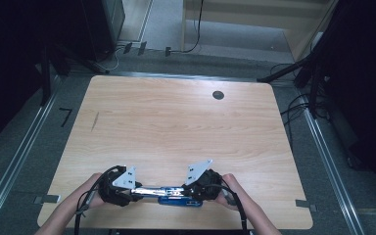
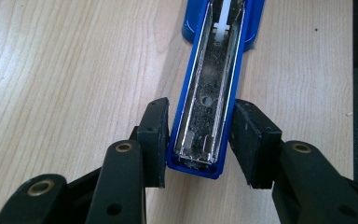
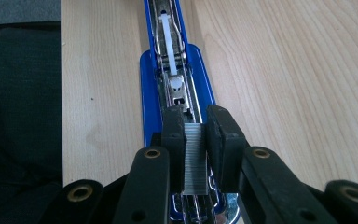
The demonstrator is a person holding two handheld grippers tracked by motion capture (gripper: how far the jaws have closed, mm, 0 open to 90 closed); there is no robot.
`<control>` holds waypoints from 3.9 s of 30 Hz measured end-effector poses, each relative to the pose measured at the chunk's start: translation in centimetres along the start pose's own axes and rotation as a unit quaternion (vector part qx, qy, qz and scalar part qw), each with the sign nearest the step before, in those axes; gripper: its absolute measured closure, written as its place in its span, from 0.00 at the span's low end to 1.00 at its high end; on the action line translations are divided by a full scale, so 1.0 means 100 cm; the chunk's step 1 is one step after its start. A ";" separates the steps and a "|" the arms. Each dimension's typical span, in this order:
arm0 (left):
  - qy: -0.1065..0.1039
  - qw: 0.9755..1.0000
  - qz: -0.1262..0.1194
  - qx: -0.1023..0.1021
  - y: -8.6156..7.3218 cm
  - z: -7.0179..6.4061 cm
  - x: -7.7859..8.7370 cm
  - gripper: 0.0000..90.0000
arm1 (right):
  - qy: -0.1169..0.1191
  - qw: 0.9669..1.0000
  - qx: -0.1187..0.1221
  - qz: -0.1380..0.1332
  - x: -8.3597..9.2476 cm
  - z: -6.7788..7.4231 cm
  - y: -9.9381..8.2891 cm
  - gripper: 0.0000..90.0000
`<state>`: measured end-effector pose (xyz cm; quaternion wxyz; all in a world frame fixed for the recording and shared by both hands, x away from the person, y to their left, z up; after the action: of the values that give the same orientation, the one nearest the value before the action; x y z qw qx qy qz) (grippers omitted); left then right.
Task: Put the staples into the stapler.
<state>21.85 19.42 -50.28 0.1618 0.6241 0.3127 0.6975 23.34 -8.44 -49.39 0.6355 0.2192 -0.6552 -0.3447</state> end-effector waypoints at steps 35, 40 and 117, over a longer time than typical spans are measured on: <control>0.000 1.000 0.004 0.000 0.000 0.000 -0.002 0.66 | 0.018 0.999 0.026 -0.003 0.007 -0.004 -0.012 0.86; 0.000 1.000 0.006 -0.001 0.000 0.000 -0.002 0.66 | 0.022 1.000 0.017 -0.004 0.007 -0.006 -0.012 0.86; 0.002 1.000 0.014 -0.003 0.002 -0.002 -0.007 0.66 | 0.034 0.993 0.109 0.028 0.004 -0.002 -0.002 0.88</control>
<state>21.83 18.79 -50.65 0.1535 0.6265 0.3020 0.7019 23.42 -8.93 -49.27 0.6391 0.2809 -0.6725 -0.2457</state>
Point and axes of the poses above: each handheld gripper's, and its own axes: x roughly backward along the jaws, y roughly out of its top, z roughly to its left, the point moved 1 cm from there along -x, roughly forward along the jaws, and after that the axes turned 9 degrees about -z, right-handed, at the moved point
